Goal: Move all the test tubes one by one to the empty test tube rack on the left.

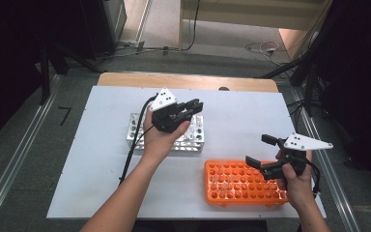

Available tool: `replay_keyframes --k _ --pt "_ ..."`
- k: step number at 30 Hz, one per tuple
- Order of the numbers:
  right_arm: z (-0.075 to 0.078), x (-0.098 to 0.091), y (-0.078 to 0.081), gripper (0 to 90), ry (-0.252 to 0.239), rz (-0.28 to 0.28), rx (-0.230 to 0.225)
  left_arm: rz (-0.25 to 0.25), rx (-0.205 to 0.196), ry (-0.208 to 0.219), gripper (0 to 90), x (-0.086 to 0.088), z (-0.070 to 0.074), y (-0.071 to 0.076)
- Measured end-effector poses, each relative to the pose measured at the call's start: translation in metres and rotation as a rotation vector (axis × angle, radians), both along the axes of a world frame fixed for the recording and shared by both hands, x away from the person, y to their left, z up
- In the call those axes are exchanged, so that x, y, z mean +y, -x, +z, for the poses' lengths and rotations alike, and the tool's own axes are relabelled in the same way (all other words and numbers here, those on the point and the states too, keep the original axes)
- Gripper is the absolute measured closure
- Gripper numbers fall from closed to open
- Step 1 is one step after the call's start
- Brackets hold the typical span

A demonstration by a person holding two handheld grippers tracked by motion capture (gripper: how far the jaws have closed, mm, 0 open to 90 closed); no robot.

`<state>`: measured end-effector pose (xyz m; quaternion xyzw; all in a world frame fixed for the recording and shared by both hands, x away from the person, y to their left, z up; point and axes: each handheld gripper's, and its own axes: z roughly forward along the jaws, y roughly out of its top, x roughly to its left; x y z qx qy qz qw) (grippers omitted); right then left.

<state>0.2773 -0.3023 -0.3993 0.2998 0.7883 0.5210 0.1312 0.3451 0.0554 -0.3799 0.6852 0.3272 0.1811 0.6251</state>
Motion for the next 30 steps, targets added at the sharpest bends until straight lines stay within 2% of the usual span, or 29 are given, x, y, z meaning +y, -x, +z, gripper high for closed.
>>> replay_keyframes --k 5,9,17,22,30 --pt "-0.010 -0.019 0.005 0.0 -0.006 -0.038 0.011 0.033 0.012 0.004 76.1 -0.002 -0.009 -0.015" --pt "-0.015 -0.028 0.006 0.0 -0.010 -0.047 0.022 0.069 0.018 0.002 76.1 -0.004 -0.015 -0.024" --pt "-0.014 -0.027 0.006 0.0 -0.003 -0.049 0.015 0.125 0.047 -0.007 76.1 -0.007 -0.026 -0.039" --pt "-0.014 -0.028 0.007 0.0 -0.006 -0.051 0.015 0.136 0.069 -0.001 76.1 -0.010 -0.030 -0.045" --pt "-0.014 -0.030 0.007 0.0 -0.007 -0.051 0.011 0.138 0.090 -0.052 76.0 -0.020 -0.038 -0.051"
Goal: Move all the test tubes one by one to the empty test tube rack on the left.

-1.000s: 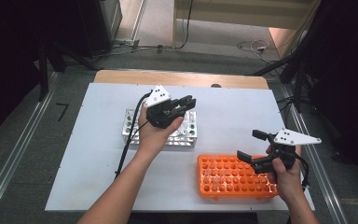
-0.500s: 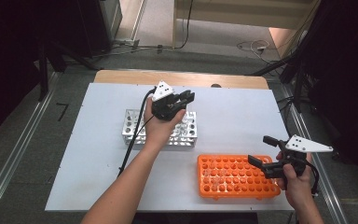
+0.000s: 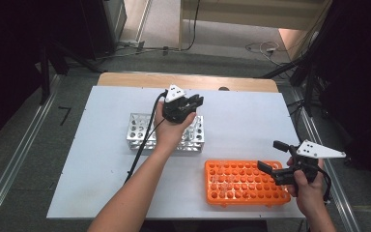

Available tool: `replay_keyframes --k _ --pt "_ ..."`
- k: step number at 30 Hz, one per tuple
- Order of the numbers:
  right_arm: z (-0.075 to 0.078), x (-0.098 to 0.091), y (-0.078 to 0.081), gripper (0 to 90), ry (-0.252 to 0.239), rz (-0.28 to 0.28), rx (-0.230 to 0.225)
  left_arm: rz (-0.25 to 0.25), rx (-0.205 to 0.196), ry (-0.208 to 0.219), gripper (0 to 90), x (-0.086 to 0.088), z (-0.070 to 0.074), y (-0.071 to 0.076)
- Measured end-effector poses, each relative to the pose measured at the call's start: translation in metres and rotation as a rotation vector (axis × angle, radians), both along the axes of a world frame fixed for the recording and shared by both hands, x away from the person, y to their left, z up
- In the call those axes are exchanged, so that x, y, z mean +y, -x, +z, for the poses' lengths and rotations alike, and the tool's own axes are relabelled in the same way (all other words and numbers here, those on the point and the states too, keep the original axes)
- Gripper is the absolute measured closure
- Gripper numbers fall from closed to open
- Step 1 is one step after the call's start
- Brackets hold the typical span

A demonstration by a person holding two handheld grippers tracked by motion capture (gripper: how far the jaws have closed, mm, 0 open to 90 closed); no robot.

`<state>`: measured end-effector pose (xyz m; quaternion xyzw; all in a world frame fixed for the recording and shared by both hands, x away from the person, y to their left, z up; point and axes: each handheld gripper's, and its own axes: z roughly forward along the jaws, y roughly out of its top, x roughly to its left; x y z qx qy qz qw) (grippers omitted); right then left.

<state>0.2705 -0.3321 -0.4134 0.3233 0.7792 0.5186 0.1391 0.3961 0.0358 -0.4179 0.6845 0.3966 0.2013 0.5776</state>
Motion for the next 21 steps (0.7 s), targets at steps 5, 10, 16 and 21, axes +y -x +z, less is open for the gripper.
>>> replay_keyframes --k 5,10,16,21 --pt "0.000 -0.001 0.000 0.0 -0.003 0.003 0.001 0.011 0.009 -0.036 76.1 -0.004 -0.004 -0.001" --pt "0.000 -0.001 0.000 0.0 -0.001 0.005 -0.002 0.011 0.024 -0.051 76.0 -0.006 -0.008 -0.003" --pt "0.000 -0.002 0.001 0.0 -0.001 0.009 -0.005 0.013 0.035 -0.077 75.9 -0.010 -0.011 -0.003" --pt "0.000 -0.002 0.001 0.0 0.004 0.007 -0.006 0.015 0.047 -0.098 75.8 -0.011 -0.011 -0.001"
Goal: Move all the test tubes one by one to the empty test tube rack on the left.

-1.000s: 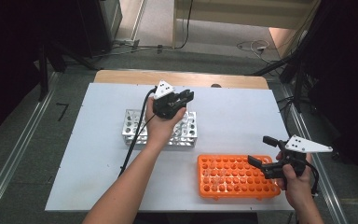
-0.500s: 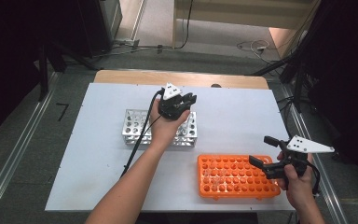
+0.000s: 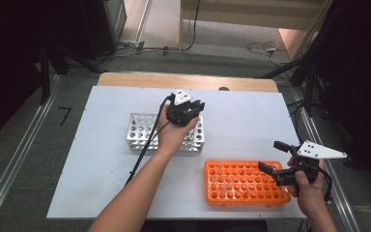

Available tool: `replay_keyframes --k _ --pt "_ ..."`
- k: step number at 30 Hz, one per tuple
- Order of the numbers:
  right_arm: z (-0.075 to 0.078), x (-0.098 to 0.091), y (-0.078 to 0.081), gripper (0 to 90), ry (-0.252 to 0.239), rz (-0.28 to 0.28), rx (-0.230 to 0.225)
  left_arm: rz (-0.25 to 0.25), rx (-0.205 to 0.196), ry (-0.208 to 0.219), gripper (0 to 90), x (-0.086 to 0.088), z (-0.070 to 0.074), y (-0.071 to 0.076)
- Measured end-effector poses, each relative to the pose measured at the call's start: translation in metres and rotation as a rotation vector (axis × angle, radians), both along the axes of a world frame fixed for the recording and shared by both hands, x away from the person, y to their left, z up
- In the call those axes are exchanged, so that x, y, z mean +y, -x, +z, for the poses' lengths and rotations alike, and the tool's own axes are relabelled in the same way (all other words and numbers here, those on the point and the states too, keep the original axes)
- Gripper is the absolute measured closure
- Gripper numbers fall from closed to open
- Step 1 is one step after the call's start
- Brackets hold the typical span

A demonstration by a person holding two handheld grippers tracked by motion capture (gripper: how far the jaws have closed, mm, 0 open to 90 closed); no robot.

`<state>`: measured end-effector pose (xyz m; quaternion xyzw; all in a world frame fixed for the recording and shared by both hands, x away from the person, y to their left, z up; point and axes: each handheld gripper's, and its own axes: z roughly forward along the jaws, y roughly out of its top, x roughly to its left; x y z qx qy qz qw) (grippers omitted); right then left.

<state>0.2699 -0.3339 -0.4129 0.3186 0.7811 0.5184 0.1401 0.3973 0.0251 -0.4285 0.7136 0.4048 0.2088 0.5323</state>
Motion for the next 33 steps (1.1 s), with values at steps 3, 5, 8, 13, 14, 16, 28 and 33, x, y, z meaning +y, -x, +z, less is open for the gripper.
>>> replay_keyframes --k 3,5,8,13,14,16,28,33 --pt "-0.0005 0.0001 -0.0002 0.0 0.001 -0.001 0.002 0.000 0.006 -0.006 75.7 0.0005 0.0016 0.0014" --pt "-0.0010 0.0003 -0.0004 0.0 0.002 -0.001 0.006 -0.005 0.014 -0.011 75.6 0.0010 0.0021 0.0019" --pt "-0.0020 0.0001 -0.0011 0.0 0.005 -0.001 0.008 -0.008 0.036 -0.020 75.5 0.0020 0.0019 0.0023" --pt "-0.0028 0.0006 -0.0014 0.0 0.005 0.000 0.011 -0.019 0.065 -0.038 75.2 0.0009 0.0000 0.0024" --pt "-0.0030 0.0007 -0.0014 0.0 0.007 0.001 0.012 -0.021 0.077 -0.037 75.1 0.0005 -0.0010 0.0020" --pt "-0.0036 0.0010 -0.0016 0.0 0.010 0.002 0.013 -0.024 0.097 -0.049 75.0 0.0003 -0.0029 0.0012" --pt "-0.0059 0.0035 -0.0023 0.0 0.021 0.011 0.015 -0.037 0.179 -0.053 73.3 0.0015 -0.0069 -0.0021" --pt "-0.0059 0.0053 -0.0021 0.0 0.023 0.014 0.017 -0.070 0.159 -0.027 49.8 0.0033 -0.0018 0.0033"
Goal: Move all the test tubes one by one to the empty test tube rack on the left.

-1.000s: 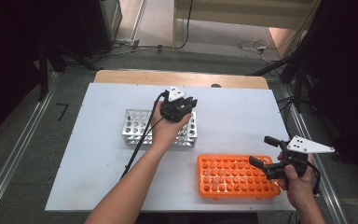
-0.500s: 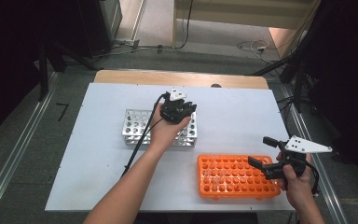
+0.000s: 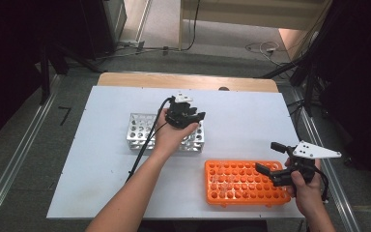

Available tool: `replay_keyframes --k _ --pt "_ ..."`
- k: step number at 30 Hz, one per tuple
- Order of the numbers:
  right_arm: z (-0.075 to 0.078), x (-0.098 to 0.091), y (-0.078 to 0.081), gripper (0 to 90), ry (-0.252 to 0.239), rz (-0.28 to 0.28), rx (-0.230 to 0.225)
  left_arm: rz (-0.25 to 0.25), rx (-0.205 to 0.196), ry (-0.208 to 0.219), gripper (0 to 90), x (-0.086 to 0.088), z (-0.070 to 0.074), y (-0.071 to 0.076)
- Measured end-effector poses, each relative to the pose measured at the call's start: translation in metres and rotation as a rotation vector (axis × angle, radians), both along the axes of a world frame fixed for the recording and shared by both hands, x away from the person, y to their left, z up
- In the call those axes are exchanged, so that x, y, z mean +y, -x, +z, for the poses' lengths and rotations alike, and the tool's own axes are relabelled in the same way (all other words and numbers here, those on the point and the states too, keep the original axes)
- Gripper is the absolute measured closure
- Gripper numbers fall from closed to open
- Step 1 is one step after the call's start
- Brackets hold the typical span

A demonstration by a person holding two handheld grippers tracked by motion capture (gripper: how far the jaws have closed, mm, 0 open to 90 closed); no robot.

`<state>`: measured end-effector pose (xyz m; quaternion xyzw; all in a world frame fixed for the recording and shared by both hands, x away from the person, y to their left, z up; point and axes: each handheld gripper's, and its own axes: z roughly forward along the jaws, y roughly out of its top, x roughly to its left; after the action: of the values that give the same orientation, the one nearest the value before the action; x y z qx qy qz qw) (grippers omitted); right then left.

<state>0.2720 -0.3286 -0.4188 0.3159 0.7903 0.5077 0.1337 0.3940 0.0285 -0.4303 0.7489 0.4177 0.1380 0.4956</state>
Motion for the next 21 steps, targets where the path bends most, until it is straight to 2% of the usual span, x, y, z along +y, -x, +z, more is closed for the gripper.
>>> replay_keyframes --k 5,11,16,19,20,21 --pt "-0.001 0.003 0.000 0.0 0.001 0.006 0.003 -0.044 -0.058 0.048 28.6 0.006 0.010 0.014" --pt "-0.003 0.008 -0.002 0.0 0.002 0.022 0.011 -0.080 -0.102 0.098 11.1 0.017 0.019 0.037" --pt "-0.005 0.014 -0.001 0.0 0.002 0.047 0.029 -0.119 -0.123 0.118 0.3 0.026 0.023 0.058" --pt "-0.009 0.017 0.001 0.0 0.001 0.074 0.042 -0.141 -0.134 0.136 0.0 0.031 0.025 0.071" --pt "-0.009 0.018 0.002 0.0 0.005 0.081 0.048 -0.141 -0.134 0.136 0.0 0.031 0.025 0.071" --pt "-0.011 0.019 0.003 0.0 0.003 0.090 0.051 -0.145 -0.139 0.147 0.0 0.035 0.026 0.079"
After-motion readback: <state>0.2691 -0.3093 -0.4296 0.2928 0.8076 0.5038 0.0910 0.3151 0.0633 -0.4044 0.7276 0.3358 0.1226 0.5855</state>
